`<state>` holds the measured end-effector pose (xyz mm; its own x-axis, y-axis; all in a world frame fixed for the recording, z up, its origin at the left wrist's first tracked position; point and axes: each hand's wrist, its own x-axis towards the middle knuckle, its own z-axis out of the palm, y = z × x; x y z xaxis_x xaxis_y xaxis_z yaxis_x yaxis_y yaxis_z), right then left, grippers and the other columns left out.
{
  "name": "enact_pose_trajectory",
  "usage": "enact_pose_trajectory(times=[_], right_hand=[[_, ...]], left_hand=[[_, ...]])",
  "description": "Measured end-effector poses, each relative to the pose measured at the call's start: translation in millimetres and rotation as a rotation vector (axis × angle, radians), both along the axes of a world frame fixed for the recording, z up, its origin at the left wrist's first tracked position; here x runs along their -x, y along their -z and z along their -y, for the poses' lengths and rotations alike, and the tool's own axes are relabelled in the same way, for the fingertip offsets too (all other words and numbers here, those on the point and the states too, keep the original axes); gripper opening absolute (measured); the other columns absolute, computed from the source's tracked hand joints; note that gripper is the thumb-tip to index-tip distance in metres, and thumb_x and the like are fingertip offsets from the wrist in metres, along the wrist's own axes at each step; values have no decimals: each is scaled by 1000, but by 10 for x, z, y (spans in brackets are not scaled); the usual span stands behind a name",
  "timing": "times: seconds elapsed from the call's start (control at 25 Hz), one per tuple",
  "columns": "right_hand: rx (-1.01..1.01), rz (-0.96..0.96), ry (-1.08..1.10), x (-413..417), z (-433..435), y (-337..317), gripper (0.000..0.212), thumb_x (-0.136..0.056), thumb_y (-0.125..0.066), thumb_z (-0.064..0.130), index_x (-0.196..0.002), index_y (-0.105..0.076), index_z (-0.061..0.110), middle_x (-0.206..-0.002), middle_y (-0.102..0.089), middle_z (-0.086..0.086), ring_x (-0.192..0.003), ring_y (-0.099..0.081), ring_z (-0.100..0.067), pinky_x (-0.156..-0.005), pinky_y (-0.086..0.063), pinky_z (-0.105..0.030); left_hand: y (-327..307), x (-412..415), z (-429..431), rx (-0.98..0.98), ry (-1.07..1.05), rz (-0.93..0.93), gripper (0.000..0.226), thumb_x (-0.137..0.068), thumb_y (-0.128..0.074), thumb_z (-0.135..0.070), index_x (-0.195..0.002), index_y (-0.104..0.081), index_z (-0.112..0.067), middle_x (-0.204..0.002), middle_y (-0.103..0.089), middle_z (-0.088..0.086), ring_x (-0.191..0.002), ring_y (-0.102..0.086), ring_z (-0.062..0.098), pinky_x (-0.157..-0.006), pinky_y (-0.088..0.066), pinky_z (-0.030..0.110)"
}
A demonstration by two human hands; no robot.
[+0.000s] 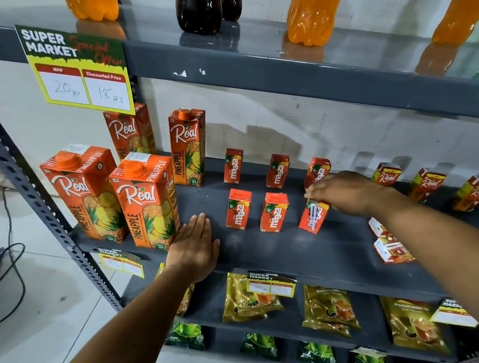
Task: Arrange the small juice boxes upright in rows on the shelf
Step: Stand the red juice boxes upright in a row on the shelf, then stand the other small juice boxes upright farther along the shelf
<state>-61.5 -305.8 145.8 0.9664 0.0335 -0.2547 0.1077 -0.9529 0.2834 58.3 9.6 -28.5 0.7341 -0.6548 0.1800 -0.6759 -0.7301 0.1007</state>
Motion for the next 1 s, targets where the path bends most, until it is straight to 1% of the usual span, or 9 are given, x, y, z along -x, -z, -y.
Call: enact_pose_trajectory(times=[0.04, 0.12, 0.28, 0.36, 0.56, 0.68, 0.8, 0.92, 1.0], right_hand=[[22, 14, 11, -7, -1, -3, 54, -88, -56, 29, -140, -44, 25, -146, -47, 1, -133, -41, -21, -105, -38, -37], [-10, 9, 182, -21, -20, 3, 64, -82, -65, 41, -139, -43, 22, -140, -52, -4, -125, -49, -26, -99, -44, -38], [-103, 49, 437, -108, -65, 73, 55, -81, -51, 64, -101, -60, 13, -101, -66, -11, -84, -60, -26, -81, -52, -40], [-151, 54, 516, -122, -111, 141, 59, -82, -44, 69, -90, -59, 13, -97, -66, -11, -78, -58, -24, -80, -51, -39], [-346, 249, 666, 80, 103, 93, 74, -85, -34, 72, -132, -47, 17, -139, -52, -11, -122, -50, -33, -91, -40, -37], [-312, 397, 764, 539, 510, 142, 55, -87, -48, 58, -123, -53, 16, -133, -57, -15, -118, -52, -36, -87, -42, -38], [-317, 358, 835, 1136, 888, 249, 48, -86, -61, 45, -120, -59, 12, -123, -63, -21, -111, -57, -40, -89, -46, -40], [-312, 265, 884, 1631, 1410, 242, 54, -85, -65, 37, -127, -55, 4, -123, -63, -21, -112, -57, -38, -93, -45, -40], [-366, 211, 925, 1942, 1784, 176, 59, -85, -67, 28, -135, -46, 4, -134, -56, -18, -119, -54, -35, -98, -44, -41]], left_hand=[[0, 1, 7, -2, 1, -7, 63, -98, -25, -43, -146, -25, -2, -156, -24, 16, -144, -20, 29, -115, -13, 39], [-3, -4, 18, 7, -1, -20, 63, -98, -27, -42, -146, -26, -2, -155, -25, 17, -143, -21, 30, -115, -14, 40], [-33, 33, -4, 39, 24, -27, 62, -96, -28, -40, -137, -41, 5, -144, -41, 25, -134, -38, 38, -109, -29, 48], [-36, 40, -15, 52, 52, -25, 65, -94, -24, -40, -133, -45, 8, -140, -44, 28, -130, -43, 42, -107, -32, 51], [-17, 29, -78, 77, 111, -7, 65, -97, -20, -44, -143, -32, -1, -154, -27, 18, -143, -20, 30, -114, -14, 40], [56, 443, 6, 105, 318, 27, 62, -96, -26, -45, -143, -33, -5, -154, -23, 12, -143, -13, 28, -115, -15, 43], [93, 1045, 422, 147, 499, 11, 60, -97, -30, -43, -141, -35, -4, -153, -26, 11, -143, -15, 29, -117, -14, 39], [-33, 1477, 1173, 168, 497, 64, 61, -94, -34, -41, -140, -37, -2, -152, -28, 15, -143, -18, 29, -115, -19, 47], [-144, 1707, 1663, 163, 444, 39, 63, -94, -29, -42, -142, -34, -2, -154, -24, 16, -144, -13, 29, -115, -11, 46]])
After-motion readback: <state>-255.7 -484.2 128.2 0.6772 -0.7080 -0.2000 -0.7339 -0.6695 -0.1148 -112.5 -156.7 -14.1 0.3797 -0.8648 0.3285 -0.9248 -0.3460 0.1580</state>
